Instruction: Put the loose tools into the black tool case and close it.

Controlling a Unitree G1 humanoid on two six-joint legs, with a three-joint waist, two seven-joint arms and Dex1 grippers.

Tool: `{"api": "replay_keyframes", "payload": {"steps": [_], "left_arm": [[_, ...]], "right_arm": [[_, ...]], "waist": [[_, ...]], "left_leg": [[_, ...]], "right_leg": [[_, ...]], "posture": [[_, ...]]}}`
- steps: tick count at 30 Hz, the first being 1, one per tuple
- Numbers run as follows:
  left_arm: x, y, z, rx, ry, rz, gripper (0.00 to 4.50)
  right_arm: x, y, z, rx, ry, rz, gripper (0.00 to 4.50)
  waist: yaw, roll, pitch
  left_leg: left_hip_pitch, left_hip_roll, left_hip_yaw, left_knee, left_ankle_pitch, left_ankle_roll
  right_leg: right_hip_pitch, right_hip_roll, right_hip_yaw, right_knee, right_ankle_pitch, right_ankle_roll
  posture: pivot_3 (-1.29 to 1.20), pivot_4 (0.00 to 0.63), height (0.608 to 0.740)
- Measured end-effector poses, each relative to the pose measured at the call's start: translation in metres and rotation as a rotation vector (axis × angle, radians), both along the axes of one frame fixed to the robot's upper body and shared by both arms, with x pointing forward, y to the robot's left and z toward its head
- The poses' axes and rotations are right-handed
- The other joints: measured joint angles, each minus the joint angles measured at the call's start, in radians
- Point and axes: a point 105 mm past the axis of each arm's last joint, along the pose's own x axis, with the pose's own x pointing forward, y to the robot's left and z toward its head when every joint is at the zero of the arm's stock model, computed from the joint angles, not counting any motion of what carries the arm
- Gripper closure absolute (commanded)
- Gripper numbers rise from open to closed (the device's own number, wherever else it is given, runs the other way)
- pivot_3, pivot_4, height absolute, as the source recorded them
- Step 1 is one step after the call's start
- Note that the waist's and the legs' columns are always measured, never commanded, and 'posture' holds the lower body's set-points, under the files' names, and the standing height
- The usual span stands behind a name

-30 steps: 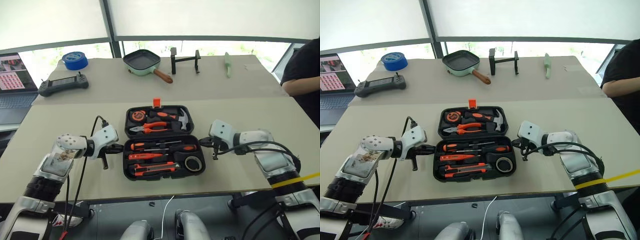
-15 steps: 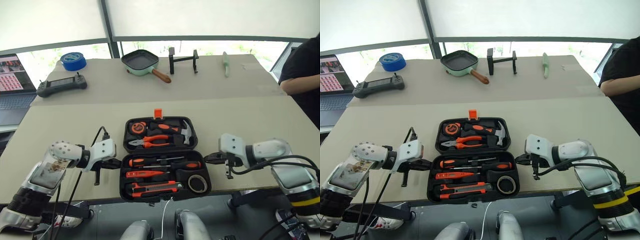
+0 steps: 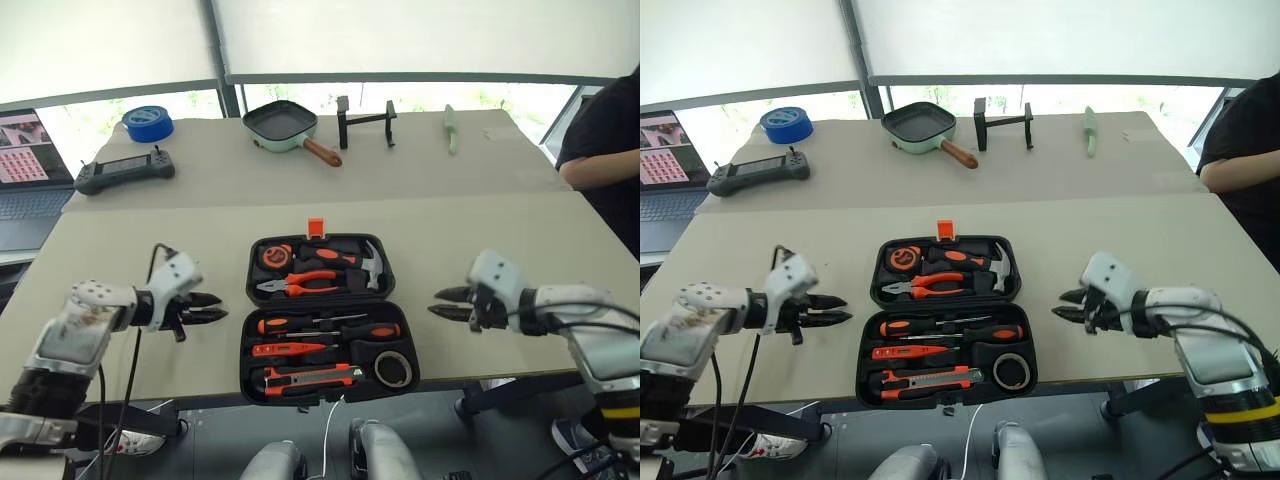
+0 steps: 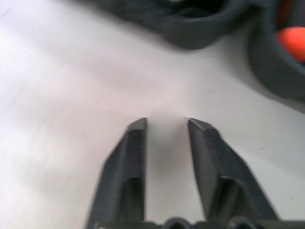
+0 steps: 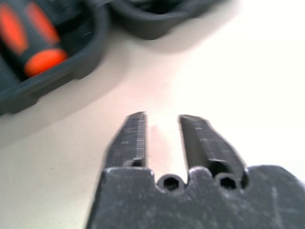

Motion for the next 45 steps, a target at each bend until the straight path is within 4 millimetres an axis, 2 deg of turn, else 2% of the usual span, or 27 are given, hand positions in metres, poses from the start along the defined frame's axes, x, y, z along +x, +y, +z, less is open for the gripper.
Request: {"api": "replay_keyframes", "payload": {"steps": [1,2,3,6,9,12,13,15,17,20,21,22,23,29,30,37,43,45], "left_arm": [[0.003,-0.002,0.008,-0.045,0.016,0.028,1.3],[0.009,-0.008,0.018,-0.094,0.025,0.054,0.87],[0.016,-0.02,0.028,-0.154,0.033,0.067,0.78],[0.028,-0.042,0.034,-0.243,0.086,0.106,0.78],[0.031,-0.047,0.02,-0.241,0.148,0.164,0.78],[0.036,-0.052,0.006,-0.201,0.16,0.2,0.78],[0.038,-0.051,0.003,-0.192,0.162,0.213,1.2],[0.041,-0.047,0.0,-0.18,0.157,0.242,1.43],[0.042,-0.047,0.001,-0.178,0.146,0.246,2.12],[0.042,-0.048,0.003,-0.185,0.135,0.239,3.17],[0.043,-0.049,0.004,-0.188,0.123,0.237,3.68],[0.043,-0.048,0.006,-0.193,0.114,0.237,3.95],[0.043,-0.048,0.006,-0.196,0.114,0.238,4.41],[0.041,-0.049,0.007,-0.205,0.113,0.25,4.5],[0.04,-0.049,0.007,-0.208,0.114,0.251,4.5],[0.04,-0.049,0.009,-0.21,0.083,0.243,4.5],[0.06,-0.056,0.026,-0.184,-0.127,0.224,4.5],[0.071,-0.058,0.041,-0.17,-0.239,0.215,4.5]], "right_arm": [[0.006,0.003,0.007,0.052,0.009,-0.023,1.33],[0.013,0.009,0.013,0.116,0.028,-0.048,0.94],[0.021,0.018,0.019,0.18,0.059,-0.07,0.61],[0.035,0.035,0.018,0.258,0.145,-0.122,0.61],[0.045,0.037,0.006,0.305,0.236,-0.203,0.61],[0.05,0.05,-0.002,0.333,0.294,-0.221,0.61],[0.051,0.051,-0.002,0.331,0.294,-0.223,0.52],[0.053,0.05,-0.002,0.317,0.292,-0.238,0.52],[0.053,0.051,-0.005,0.305,0.299,-0.24,0.52],[0.053,0.054,-0.013,0.29,0.324,-0.246,1.2],[0.054,0.054,-0.014,0.285,0.322,-0.246,1.65],[0.054,0.054,-0.013,0.284,0.316,-0.246,1.93],[0.054,0.054,-0.013,0.281,0.312,-0.245,2.38],[0.053,0.061,-0.01,0.272,0.296,-0.197,4.29],[0.053,0.061,-0.01,0.272,0.294,-0.197,4.45],[0.057,0.063,-0.006,0.265,0.276,-0.215,4.45],[0.078,0.065,0.013,0.241,0.137,-0.267,4.45],[0.088,0.065,0.024,0.242,0.048,-0.291,4.45]], "waist": [[0.0,0.0,0.0],[0.0,0.0,0.0],[0.001,0.0,0.0],[0.005,0.0,0.0],[0.0,0.0,0.0],[-0.008,0.0,0.0],[-0.009,0.0,0.0],[-0.01,0.0,0.0],[-0.011,0.0,-0.001],[-0.012,0.0,-0.001],[-0.012,0.0,-0.001],[-0.011,0.0,-0.001],[-0.011,0.001,-0.001],[-0.011,0.001,-0.002],[-0.012,0.0,-0.002],[-0.011,0.0,-0.002],[-0.004,0.0,-0.002],[-0.007,0.0,-0.001]], "left_leg": [[0.0,0.0,0.0,0.0,0.0,0.0],[0.0,0.0,0.0,0.001,0.0,0.0],[0.0,0.0,0.0,0.001,0.0,0.0],[-0.001,0.0,-0.001,0.001,0.0,0.0],[-0.002,-0.001,-0.001,0.002,0.0,0.0],[-0.002,-0.001,-0.001,0.001,0.0,0.0],[-0.002,-0.001,-0.001,0.002,0.0,0.0],[-0.002,-0.002,-0.001,0.004,0.0,-0.001],[-0.001,-0.002,0.0,0.005,0.0,-0.001],[-0.001,-0.002,0.0,0.006,0.001,-0.002],[-0.001,-0.002,0.0,0.006,0.001,-0.002],[-0.001,-0.002,0.0,0.006,0.001,-0.002],[-0.001,-0.002,0.0,0.006,0.001,-0.002],[-0.001,-0.002,0.0,0.006,0.001,-0.002],[0.0,-0.002,0.0,0.006,0.001,-0.001],[-0.001,-0.002,0.0,0.007,0.001,-0.001],[-0.003,-0.002,0.0,0.008,0.001,-0.002],[-0.004,-0.003,0.0,0.007,0.001,-0.002]], "right_leg": [[0.0,0.0,0.0,0.0,0.0,0.0],[0.0,0.0,0.0,0.0,0.0,0.0],[0.001,0.0,0.0,0.0,0.001,0.001],[0.0,-0.001,0.0,0.0,0.001,0.001],[-0.002,-0.001,0.0,0.005,0.001,0.001],[-0.002,-0.001,0.0,0.004,0.001,0.001],[-0.002,-0.001,0.0,0.005,0.001,0.001],[-0.002,-0.001,0.0,0.005,0.001,0.001],[-0.002,-0.001,0.0,0.004,0.001,0.001],[-0.002,-0.001,0.001,0.005,0.001,0.001],[-0.002,-0.001,0.001,0.006,0.001,0.001],[-0.002,-0.001,0.001,0.006,0.001,0.001],[-0.001,-0.001,0.001,0.006,0.001,0.001],[-0.001,-0.001,0.001,0.006,0.001,0.001],[-0.001,-0.001,0.001,0.007,0.001,0.001],[-0.001,-0.002,0.001,0.006,0.001,0.001],[-0.003,-0.002,0.001,0.006,0.001,0.001],[-0.005,-0.002,0.001,0.007,0.001,0.001]], "posture": [[0.0,0.15,0.74],[0.0,0.15,0.74],[0.0,0.15,0.74],[0.0,0.15,0.74],[0.0,0.15,0.74],[0.0,0.15,0.74],[0.0,0.15,0.74],[0.0,0.15,0.74],[0.0,0.15,0.74],[0.0,0.15,0.74],[0.0,0.15,0.74],[0.0,0.15,0.74],[0.0,0.15,0.74],[0.0,0.15,0.74],[0.0,0.15,0.74],[0.0,0.15,0.74],[0.0,0.15,0.74],[0.0,0.15,0.74]]}}
